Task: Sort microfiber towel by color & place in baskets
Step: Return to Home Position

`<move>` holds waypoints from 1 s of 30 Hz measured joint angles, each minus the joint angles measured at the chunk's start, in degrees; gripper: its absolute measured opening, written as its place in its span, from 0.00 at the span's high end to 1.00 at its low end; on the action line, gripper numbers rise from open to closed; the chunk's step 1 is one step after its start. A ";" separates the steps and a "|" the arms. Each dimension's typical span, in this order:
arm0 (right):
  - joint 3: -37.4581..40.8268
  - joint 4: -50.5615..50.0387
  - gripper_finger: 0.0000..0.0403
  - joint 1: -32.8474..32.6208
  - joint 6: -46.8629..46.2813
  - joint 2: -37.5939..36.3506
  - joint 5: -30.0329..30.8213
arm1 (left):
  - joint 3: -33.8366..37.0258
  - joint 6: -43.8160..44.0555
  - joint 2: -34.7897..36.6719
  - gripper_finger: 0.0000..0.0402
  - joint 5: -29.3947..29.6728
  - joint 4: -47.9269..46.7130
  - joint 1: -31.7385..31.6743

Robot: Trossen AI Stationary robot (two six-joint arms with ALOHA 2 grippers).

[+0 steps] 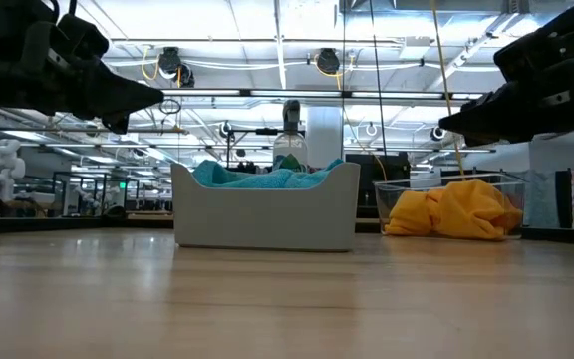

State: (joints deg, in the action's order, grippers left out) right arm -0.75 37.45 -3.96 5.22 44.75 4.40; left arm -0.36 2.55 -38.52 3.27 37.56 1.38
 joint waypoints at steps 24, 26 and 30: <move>-0.04 -27.18 1.00 -1.41 5.62 -34.83 0.04 | 0.04 1.14 17.16 1.00 3.28 -20.91 0.36; -0.04 -28.91 1.00 -1.41 6.78 -37.48 0.00 | 0.04 1.18 17.53 1.00 3.28 -21.58 0.36; -0.04 -33.04 1.00 -1.39 7.17 -42.76 0.05 | 0.04 1.22 18.03 1.00 3.30 -22.03 0.36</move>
State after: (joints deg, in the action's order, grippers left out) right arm -0.80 4.41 -5.34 12.39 1.99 4.46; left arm -0.32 3.77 -20.49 6.57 15.52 1.74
